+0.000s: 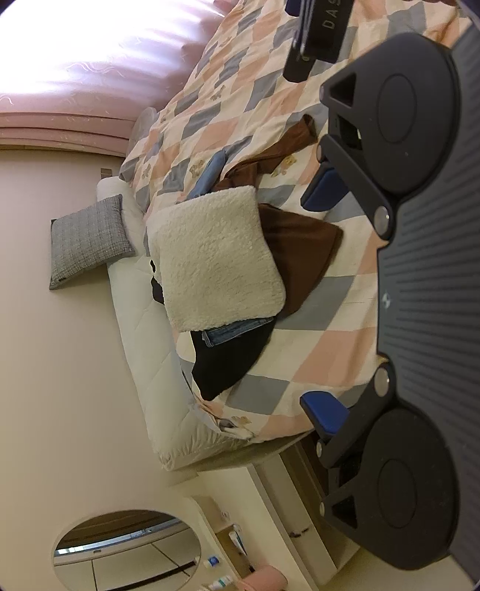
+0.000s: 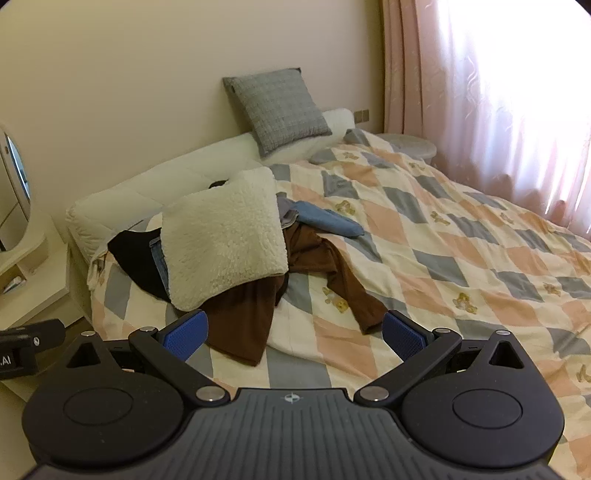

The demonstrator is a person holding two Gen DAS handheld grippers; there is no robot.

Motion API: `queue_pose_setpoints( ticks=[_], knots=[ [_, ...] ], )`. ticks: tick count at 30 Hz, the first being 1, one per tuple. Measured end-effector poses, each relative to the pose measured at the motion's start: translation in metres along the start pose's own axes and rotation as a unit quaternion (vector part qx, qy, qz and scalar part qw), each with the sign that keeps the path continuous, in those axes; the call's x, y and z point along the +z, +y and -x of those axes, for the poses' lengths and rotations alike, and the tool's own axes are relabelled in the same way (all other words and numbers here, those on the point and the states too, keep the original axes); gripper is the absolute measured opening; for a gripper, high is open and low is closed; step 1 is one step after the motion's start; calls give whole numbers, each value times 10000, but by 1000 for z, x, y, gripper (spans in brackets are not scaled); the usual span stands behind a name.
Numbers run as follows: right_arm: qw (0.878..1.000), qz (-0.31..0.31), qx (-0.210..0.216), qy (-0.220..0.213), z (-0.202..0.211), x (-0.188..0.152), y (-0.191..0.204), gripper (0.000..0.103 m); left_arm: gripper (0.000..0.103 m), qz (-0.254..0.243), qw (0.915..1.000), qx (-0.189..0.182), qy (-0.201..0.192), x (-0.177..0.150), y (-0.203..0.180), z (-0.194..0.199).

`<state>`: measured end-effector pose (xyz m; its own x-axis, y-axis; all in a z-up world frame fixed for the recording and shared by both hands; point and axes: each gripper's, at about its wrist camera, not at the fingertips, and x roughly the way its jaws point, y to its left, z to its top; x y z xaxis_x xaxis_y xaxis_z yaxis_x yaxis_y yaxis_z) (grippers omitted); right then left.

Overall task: Fold clothes
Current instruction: 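Move both grippers toward the cream fleece vest on the clothes pile, then grasp the cream fleece vest edges with the left and right grippers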

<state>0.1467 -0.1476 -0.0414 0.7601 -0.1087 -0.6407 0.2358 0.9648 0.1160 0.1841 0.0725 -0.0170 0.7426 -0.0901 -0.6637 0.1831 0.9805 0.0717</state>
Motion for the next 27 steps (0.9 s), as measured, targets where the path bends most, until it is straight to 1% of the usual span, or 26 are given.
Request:
queue_pose_setpoints(
  ticks=[10,14,18,20,27],
  knots=[
    [9995,96,-160,266,-74,40,31,103,102,-118,9993,-215,269,61,19,-83],
    [9988,133,-256,402,-102,50,41,103,102,-157,9985,-308,428,78,25,-116],
    [9984,126,-265,488,-132,57,48,103,102,-198,9974,-365,590,89,32,-149],
    [9982,246,-284,467,-146,58,53,103,102,-177,9964,-395,724,93,39,-169],
    [9924,952,-570,534,-201,51,74,102,102,-162,9920,-397,1190,99,58,-237]
  ],
)
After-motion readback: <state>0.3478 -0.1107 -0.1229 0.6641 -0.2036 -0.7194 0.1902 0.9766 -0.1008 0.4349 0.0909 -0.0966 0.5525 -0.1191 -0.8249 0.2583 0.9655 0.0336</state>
